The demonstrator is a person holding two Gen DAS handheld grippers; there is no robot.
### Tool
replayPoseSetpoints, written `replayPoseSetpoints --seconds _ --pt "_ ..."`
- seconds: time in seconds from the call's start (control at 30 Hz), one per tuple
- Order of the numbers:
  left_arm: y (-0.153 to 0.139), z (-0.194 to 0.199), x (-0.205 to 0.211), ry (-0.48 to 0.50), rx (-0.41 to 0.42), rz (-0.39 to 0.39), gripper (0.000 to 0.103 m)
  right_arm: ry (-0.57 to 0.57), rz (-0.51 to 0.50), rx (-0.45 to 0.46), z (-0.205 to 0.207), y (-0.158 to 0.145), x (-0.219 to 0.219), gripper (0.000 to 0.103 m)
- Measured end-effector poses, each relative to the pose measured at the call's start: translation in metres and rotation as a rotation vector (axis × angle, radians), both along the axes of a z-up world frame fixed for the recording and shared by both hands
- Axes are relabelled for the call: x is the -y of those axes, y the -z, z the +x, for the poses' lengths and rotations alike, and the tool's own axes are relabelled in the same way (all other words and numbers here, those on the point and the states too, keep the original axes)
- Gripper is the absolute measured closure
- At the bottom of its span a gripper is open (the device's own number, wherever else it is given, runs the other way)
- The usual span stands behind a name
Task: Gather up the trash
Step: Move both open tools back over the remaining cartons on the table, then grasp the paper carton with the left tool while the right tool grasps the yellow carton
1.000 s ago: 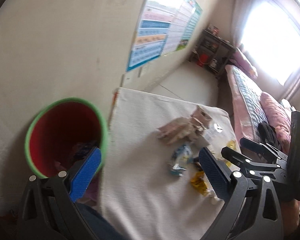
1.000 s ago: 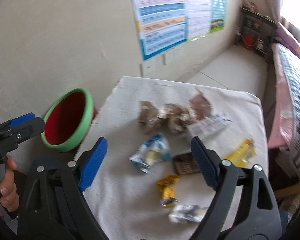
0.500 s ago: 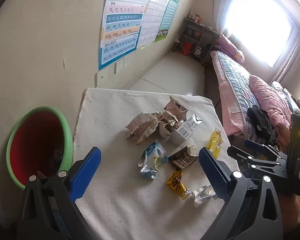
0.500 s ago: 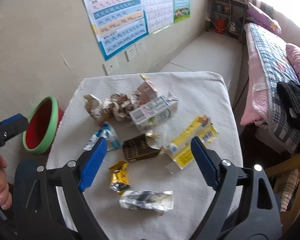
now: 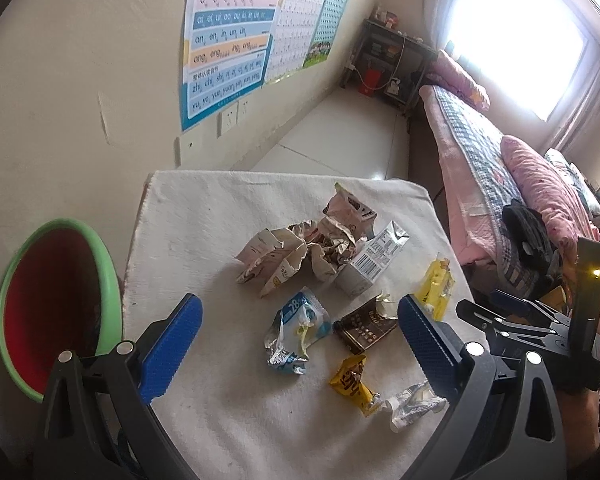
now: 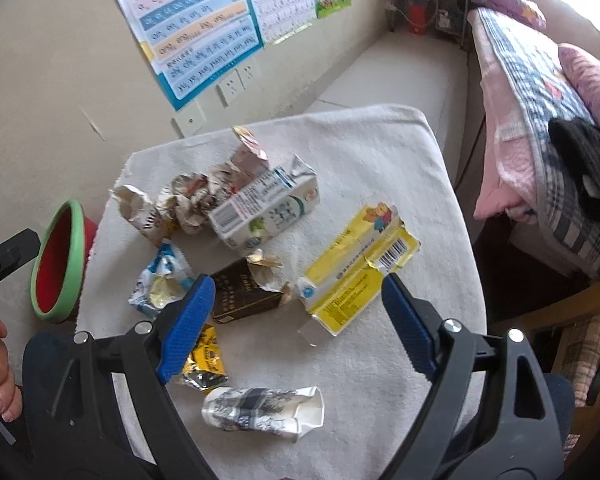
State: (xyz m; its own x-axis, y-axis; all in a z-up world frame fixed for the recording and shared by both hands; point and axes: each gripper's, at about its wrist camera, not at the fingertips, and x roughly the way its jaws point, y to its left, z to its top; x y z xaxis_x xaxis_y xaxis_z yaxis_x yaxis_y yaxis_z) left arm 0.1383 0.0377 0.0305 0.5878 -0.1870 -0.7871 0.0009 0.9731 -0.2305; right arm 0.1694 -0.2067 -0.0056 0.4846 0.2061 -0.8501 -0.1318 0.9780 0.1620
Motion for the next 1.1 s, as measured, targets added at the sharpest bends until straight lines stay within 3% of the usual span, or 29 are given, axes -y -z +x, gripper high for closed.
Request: replayPoseSetpoints --seconds 0.5,1.0,1.1 --pt "0.049 0.047 -0.001 0.004 -0.103 0.014 0.009 0.108 0.049 -0.134 0.04 0.055 0.031 0.019" --pt "0.093 0.094 0.0 -0.02 -0.177 0.059 0.009 0.089 0.009 -0.154 0.071 0.077 0.03 0.02" --pt "0.103 0.102 -0.004 -0.036 -0.196 0.079 0.01 0.081 -0.006 -0.142 0.073 0.076 0.03 0.027"
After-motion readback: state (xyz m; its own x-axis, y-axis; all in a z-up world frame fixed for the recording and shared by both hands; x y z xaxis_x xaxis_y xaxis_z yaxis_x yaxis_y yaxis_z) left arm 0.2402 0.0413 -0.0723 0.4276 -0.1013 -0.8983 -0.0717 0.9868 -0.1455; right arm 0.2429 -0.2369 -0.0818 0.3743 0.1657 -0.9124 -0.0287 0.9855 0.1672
